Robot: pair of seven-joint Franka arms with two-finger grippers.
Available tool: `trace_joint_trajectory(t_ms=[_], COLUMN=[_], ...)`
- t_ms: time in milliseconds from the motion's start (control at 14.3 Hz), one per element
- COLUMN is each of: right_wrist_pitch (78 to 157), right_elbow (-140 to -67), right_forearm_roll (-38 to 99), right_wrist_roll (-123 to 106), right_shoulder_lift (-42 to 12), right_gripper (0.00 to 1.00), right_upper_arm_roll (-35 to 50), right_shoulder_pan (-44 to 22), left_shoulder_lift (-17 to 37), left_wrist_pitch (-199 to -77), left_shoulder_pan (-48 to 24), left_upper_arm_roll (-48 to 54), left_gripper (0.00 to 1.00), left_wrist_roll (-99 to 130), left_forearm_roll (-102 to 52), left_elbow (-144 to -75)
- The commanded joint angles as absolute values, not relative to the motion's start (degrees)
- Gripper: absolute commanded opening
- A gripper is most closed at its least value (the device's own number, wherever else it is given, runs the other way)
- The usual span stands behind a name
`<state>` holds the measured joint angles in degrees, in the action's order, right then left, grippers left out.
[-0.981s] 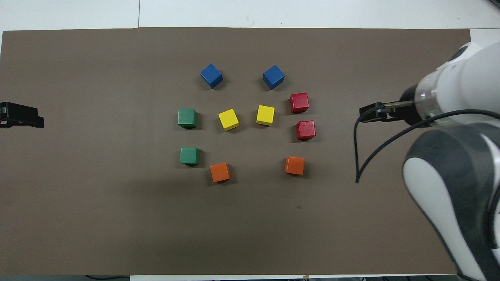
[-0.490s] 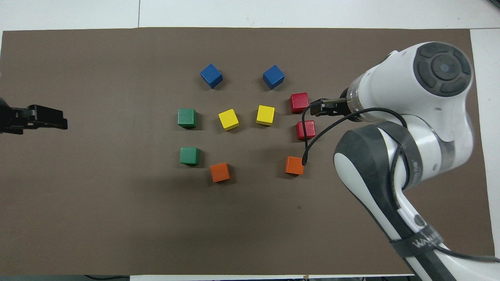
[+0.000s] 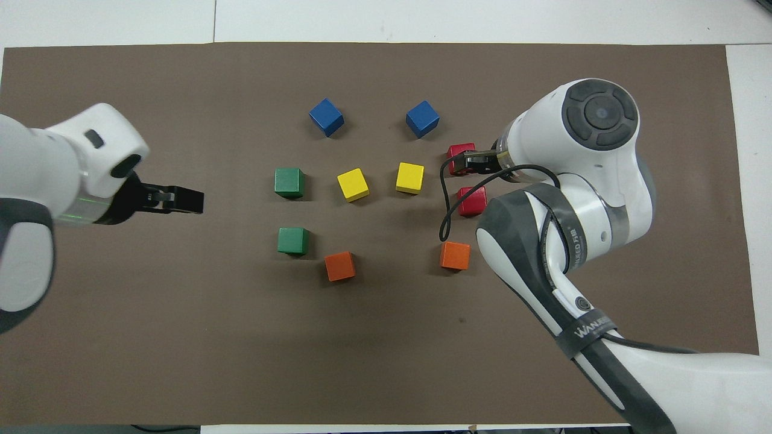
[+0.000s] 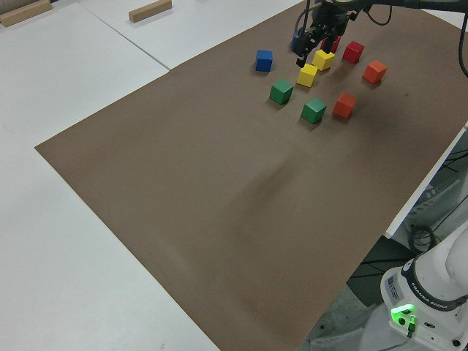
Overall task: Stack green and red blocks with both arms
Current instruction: 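Grasp the red block with the right gripper while the left gripper grasps green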
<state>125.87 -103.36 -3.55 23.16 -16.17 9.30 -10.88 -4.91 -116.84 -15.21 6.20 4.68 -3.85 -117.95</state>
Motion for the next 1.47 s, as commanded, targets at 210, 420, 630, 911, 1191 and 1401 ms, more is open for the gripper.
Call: trace_joint_trajectory(t_ms=[210, 420, 630, 911, 1191, 1401], right_wrist_pitch=[128.8, 128.6, 128.8, 130.7, 133.0, 133.1], right_elbow=[-107.9, -110.3, -111.5, -112.2, -112.2, -112.2], right_forearm_roll=[-4.7, -4.7, -4.7, -4.7, -4.7, -4.7], right_wrist_roll=[24.6, 24.5, 24.4, 25.0, 26.0, 25.9], right_shoulder_lift=[-16.3, -15.6, -15.2, -16.3, -18.5, -19.2], right_gripper=[1.0, 1.0, 1.0, 1.0, 1.0, 1.0], right_upper_arm_roll=[9.4, 9.4, 9.4, 9.5, 9.5, 9.5], right_shoulder_pan=[-10.3, -10.3, -10.2, -10.7, -10.8, -11.0], left_shoulder_lift=[0.2, 3.5, 5.7, 7.6, 10.4, 11.5], left_wrist_pitch=[-126.8, -128.9, -130.3, -131.3, -133.1, -133.3], left_shoulder_pan=[-19.5, -19.6, -19.0, -18.7, -19.6, -20.5], left_upper_arm_roll=[5.0, 4.9, 4.9, 4.8, 4.8, 4.8], left_gripper=[1.0, 1.0, 1.0, 1.0, 1.0, 1.0], left_wrist_roll=[3.7, 3.7, 3.6, 5.4, 11.1, 11.3], left_forearm_roll=[-4.6, -4.5, -4.5, -4.5, -4.5, -4.2], left_elbow=[-122.0, -121.5, -121.3, -121.4, -121.3, -121.4])
